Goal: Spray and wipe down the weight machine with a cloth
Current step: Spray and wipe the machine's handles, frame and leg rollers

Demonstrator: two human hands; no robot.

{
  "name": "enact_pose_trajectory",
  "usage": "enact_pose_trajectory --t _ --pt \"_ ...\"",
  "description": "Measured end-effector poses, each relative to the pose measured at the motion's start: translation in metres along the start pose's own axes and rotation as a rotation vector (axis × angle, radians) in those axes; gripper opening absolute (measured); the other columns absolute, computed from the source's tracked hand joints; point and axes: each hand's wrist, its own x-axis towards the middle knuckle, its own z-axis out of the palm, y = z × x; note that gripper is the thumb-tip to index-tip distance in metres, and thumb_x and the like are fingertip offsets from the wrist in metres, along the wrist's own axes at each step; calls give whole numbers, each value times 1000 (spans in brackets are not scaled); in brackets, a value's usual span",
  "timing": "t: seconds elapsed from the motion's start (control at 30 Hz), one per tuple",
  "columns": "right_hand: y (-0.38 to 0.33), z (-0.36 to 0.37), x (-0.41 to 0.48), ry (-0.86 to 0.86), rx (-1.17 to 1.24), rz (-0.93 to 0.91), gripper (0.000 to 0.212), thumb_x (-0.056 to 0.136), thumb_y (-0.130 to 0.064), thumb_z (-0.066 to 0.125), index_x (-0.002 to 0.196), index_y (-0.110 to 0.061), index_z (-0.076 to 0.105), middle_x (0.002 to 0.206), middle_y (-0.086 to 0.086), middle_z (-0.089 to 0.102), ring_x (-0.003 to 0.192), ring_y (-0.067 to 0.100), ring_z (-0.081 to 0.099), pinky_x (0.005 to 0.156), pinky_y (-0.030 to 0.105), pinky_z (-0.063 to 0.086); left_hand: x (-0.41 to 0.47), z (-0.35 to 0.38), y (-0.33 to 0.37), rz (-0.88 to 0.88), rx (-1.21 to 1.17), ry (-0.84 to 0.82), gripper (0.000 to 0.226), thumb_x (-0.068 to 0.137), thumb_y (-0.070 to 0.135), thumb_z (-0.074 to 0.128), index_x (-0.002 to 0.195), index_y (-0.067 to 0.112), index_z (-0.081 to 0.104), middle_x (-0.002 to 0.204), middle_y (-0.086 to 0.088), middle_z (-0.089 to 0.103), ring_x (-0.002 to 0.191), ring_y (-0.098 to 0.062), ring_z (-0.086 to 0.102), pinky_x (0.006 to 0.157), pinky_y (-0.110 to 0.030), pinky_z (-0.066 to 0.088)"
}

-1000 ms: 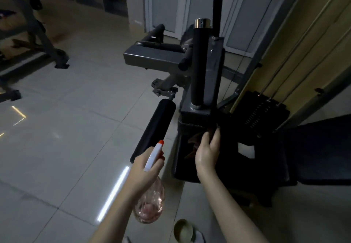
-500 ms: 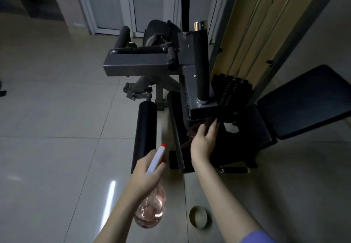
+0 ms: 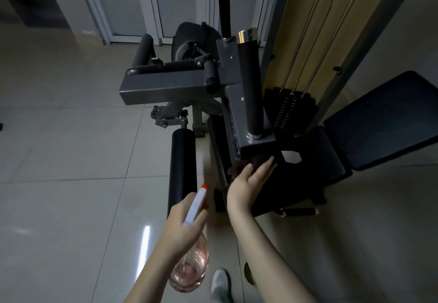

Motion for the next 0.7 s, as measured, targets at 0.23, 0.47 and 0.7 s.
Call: enact_pose_trajectory --t 0.23,0.47,0.7 --pt "17 -1 6 28 10 -64 58 100 -18 38 151 -22 11 159 0 6 145 17 13 117 36 22 25 -5 9 41 52 21 23 74 34 50 94 32 61 77 -3 59 70 -7 56 68 -14 44" --pt "16 -13 9 -50 -52 -66 60 100 -16 38 151 -25 8 158 -6 5 139 2 11 103 3 24 64 -9 10 98 142 -80 31 73 37 50 95 18 60 83 -6 61 70 -6 56 64 -12 43" --pt "17 5 26 233 44 48 51 101 -21 37 148 -33 21 151 3 31 134 19 38 108 39 38 107 -21 -4 157 63 -260 33 70 47 50 102 44 55 93 -6 65 89 -25 65 85 -42 52"
